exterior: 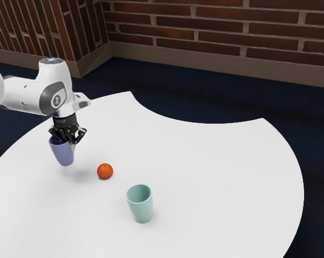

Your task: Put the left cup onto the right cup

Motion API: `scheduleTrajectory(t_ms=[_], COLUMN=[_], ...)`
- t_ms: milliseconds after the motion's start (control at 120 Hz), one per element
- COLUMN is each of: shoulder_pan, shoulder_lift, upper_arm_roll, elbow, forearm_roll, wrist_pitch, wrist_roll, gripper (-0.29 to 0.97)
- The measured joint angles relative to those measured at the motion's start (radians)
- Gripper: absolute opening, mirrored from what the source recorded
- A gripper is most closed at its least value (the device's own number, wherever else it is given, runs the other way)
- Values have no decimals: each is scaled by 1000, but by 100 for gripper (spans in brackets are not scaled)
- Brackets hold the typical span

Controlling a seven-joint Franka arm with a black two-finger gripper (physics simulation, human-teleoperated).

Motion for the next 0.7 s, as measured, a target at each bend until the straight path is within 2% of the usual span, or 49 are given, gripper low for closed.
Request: scheduleTrajectory(t_ms=[142, 317, 525, 700], shoulder_pan=[-12, -98, -88, -111], shoulder_lift=[-140, -269, -318, -302], upper_arm_roll=[-101, -160, -278, -385], elbow=[-6, -34, -41, -20], forearm_roll=[6, 6, -3, -19], wrist_pitch=[-87, -201, -288, -322], wrist_roll=[-37, -112, -224, -332], gripper=[-10, -10, -10, -10])
